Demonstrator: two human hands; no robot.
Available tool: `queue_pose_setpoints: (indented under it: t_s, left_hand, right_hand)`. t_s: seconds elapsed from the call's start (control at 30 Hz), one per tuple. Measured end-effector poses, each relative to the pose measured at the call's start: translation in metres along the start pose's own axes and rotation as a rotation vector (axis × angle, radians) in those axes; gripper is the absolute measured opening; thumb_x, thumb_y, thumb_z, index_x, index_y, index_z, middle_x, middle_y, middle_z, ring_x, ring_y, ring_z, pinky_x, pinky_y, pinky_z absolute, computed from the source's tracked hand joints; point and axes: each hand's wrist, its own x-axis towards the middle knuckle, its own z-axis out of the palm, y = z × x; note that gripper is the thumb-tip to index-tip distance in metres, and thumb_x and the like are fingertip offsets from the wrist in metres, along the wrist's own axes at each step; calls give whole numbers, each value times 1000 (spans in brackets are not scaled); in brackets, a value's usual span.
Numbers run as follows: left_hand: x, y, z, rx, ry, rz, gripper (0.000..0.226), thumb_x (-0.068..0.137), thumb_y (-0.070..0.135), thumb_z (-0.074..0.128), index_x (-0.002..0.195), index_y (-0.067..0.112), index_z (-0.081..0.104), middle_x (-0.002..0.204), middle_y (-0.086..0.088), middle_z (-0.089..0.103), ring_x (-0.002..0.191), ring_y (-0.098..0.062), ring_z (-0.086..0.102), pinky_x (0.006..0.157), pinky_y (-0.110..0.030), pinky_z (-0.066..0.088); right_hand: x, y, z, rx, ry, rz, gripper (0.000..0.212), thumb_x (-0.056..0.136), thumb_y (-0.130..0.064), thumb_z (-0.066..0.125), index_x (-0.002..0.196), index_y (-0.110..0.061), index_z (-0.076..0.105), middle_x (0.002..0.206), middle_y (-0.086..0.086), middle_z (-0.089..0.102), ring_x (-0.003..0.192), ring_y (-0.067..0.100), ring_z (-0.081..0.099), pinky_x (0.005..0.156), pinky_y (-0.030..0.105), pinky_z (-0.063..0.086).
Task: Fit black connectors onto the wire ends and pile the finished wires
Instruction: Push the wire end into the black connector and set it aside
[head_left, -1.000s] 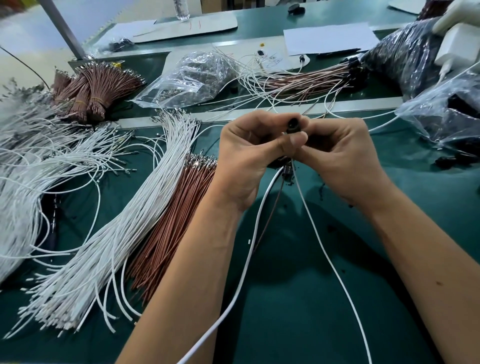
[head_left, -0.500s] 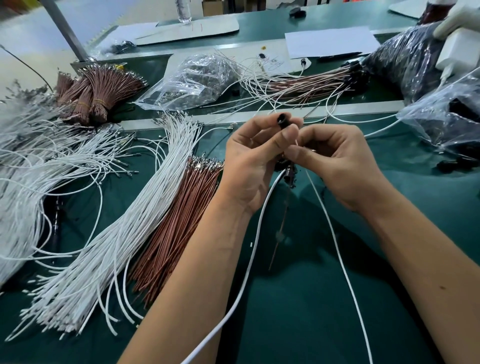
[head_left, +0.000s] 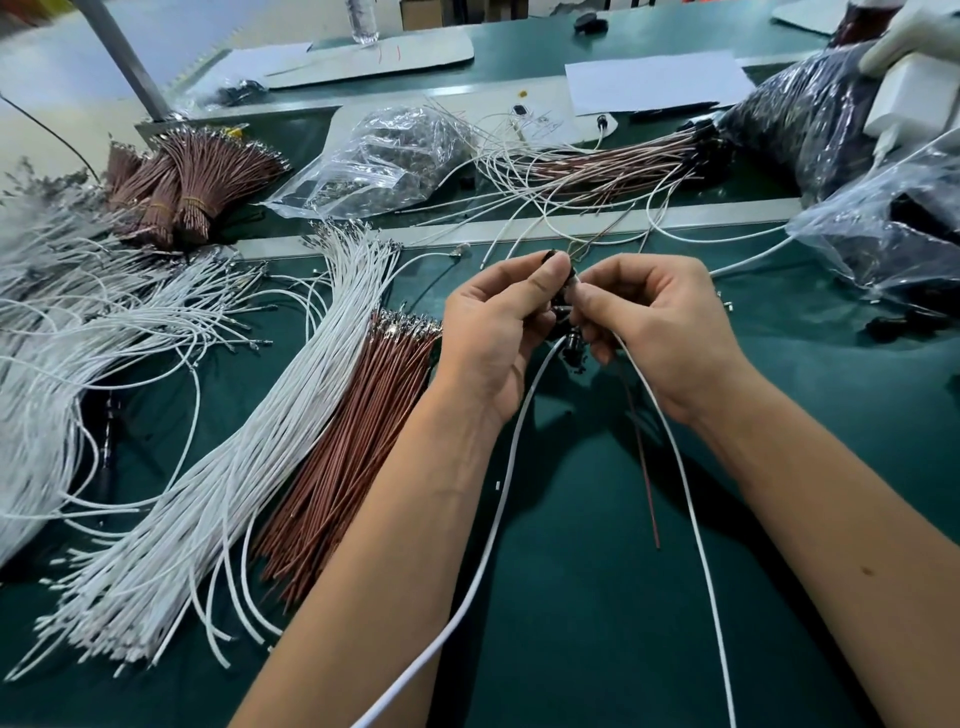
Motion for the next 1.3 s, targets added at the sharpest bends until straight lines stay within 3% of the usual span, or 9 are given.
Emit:
queue_pose_setpoints:
  t_s: [0.17,0.27,0.43,0.5,0.67,0.8,0.9,1.07,1.3]
  left_hand:
    - [-1,-2,4,-36,15,-9,7,85,0,72,84,6,69,69,-5,67,53,-10,57,60,-22,50]
    - [-3,-3,7,-49,35,-12,8,84,0,73,85,5,68,69,-7,65,54,-12,56,70,-33,47]
    - [-7,-6,13,-55,51,8,16,86,-2,72,101,-6,65,89,-24,60,79,-37,50,80,-57,38]
    - [-7,-5,13,-60,43,20,13,86,-2,72,97,-4,66,90,-24,61,81,-38,50,79,-55,42]
    - [-4,-2,3,-37,25,79,9,83,-5,74,85,3,69,70,-8,72,55,-15,65,54,-24,54]
    - [-6,-1,3,9,-36,145,12,82,-8,72,85,3,70,75,-7,74,63,-15,69,59,-25,56]
    - [-7,4,3,94,-98,272,17,78,-12,74,87,1,71,81,-9,72,74,-19,67,73,-29,58]
    - [-10,11,1,226,-234,419,26,70,-11,81,87,7,75,90,-16,70,88,-33,56,85,-47,49]
    - [-12,15,2,249,-323,463,28,70,-16,80,87,6,74,85,-3,73,84,-27,57,78,-31,51]
  right_hand:
    - [0,-1,0,10,12,-3,19,94,-1,70,77,-9,71,62,6,65,49,20,50,42,25,40]
    - [0,0,-1,20,18,6,18,94,-3,71,77,-8,71,61,5,64,49,18,49,42,24,40]
    - [0,0,0,53,42,37,14,94,-2,70,80,-2,70,59,2,63,50,16,49,42,22,40]
    - [0,-2,0,96,37,53,12,94,-1,70,82,-2,70,60,0,65,51,13,51,43,21,41]
    - [1,-5,-5,93,-54,99,9,96,-3,67,89,-2,73,67,5,69,56,14,59,50,22,50]
    - [2,-4,-11,33,-85,52,7,92,-11,72,89,-5,74,70,3,71,59,13,64,59,25,58]
    - [2,-5,-15,39,-120,-19,13,84,-21,77,90,-9,76,77,5,74,68,15,68,68,25,59]
    - [5,-8,-20,60,-207,-144,7,82,-25,80,89,-23,78,92,0,78,88,16,72,86,27,57]
    - [7,-8,-22,115,-241,-179,9,81,-25,83,89,-27,78,92,-4,76,92,22,69,90,32,56]
